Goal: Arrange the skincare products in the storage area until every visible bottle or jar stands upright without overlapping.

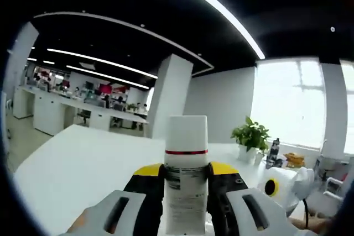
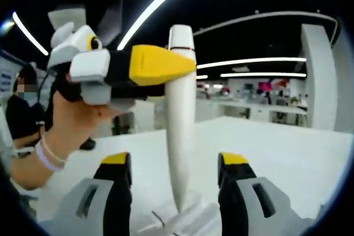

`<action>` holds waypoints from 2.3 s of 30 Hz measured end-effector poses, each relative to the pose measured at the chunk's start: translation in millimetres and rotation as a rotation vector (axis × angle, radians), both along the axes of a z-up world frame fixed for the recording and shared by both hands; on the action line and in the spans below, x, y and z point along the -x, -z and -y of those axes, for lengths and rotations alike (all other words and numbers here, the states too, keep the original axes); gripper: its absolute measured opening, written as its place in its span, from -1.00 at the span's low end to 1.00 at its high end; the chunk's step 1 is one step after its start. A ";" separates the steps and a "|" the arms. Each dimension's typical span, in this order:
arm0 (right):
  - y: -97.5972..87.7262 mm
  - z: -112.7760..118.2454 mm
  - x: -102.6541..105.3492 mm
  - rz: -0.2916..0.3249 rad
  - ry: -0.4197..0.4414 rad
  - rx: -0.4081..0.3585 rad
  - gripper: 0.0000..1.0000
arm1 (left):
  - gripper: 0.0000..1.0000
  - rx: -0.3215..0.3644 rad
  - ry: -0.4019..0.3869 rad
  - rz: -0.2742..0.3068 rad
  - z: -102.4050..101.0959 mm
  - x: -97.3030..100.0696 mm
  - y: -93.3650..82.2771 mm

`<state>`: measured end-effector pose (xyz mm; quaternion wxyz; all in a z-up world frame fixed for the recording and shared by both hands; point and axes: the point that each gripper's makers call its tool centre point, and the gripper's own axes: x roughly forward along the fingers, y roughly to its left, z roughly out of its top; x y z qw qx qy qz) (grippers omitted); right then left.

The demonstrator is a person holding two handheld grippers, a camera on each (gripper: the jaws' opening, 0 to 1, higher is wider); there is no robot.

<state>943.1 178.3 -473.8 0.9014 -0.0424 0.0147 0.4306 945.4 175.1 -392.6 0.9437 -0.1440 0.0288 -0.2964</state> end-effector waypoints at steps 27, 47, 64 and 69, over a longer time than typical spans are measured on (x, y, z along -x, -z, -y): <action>14.2 44.8 -24.6 0.099 0.214 0.107 -0.76 | -0.37 0.075 0.029 0.174 25.2 -0.8 16.5; -6.1 125.3 -44.1 0.378 0.556 0.383 -0.77 | -0.07 -0.454 -0.277 0.581 2.4 -9.2 32.8; 8.8 134.1 -50.6 0.659 0.632 0.907 -0.75 | 0.04 -0.856 -0.301 0.736 16.8 -26.3 62.2; 11.8 126.8 -54.1 0.728 0.602 0.988 -0.74 | 0.13 -0.986 -0.322 0.772 15.4 -31.3 70.0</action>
